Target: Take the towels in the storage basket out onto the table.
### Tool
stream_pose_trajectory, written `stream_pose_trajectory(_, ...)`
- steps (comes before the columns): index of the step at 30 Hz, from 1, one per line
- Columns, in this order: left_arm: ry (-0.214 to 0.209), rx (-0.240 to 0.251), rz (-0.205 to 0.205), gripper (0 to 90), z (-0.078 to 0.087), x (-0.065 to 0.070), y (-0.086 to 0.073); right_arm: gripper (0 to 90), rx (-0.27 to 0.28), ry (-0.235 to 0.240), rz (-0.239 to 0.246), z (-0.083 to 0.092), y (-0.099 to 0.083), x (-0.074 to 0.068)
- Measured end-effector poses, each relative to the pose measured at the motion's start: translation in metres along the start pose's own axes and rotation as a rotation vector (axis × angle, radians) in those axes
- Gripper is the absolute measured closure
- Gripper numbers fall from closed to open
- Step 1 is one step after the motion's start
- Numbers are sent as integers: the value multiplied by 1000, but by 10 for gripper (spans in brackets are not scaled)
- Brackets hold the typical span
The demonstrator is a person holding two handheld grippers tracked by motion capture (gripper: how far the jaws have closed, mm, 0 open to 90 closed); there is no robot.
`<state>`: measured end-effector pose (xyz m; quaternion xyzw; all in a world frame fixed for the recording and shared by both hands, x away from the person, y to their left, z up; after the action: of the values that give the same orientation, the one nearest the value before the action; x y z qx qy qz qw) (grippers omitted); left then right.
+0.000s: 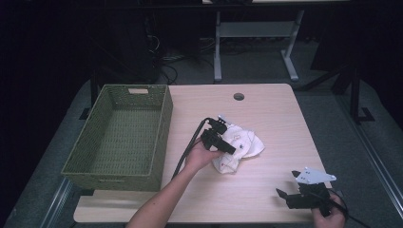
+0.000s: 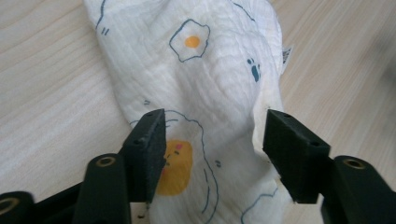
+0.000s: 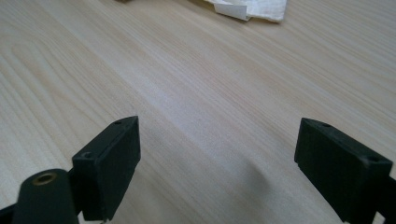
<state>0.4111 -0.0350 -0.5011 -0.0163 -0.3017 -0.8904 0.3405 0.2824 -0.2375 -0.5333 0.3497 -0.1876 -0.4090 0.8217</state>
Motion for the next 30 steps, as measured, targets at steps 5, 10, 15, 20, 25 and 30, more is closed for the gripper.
stream_pose_trajectory(5,8,30,-24,335,14,0,-11,140,1,-2,-6,0,-1,1)
stream_pose_trajectory(10,38,36,-50,316,23,-4,-18,140,-3,-3,-4,-1,0,0)
stream_pose_trajectory(15,58,53,-55,306,28,-4,-26,140,-7,-2,-1,-2,-1,0)
stream_pose_trajectory(20,73,75,-61,299,32,-4,-35,140,-9,-3,-3,-3,-1,0)
stream_pose_trajectory(25,51,101,-70,285,36,2,-42,140,-10,-3,-6,-4,-1,0)
stream_pose_trajectory(30,47,103,-74,276,38,3,-47,140,-12,-4,-7,-4,-1,-1)
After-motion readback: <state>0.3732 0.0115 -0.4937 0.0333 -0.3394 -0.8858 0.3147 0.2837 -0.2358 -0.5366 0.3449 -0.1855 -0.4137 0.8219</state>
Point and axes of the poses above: each handheld gripper's, and its own axes: z roughly backward along the jaws, y roughly out of its top, x roughly to its right, the point moved 10 cm from there along -z, roughly forward along the jaws, and after that the axes turned 4 degrees about -z, right-handed, at the moved point
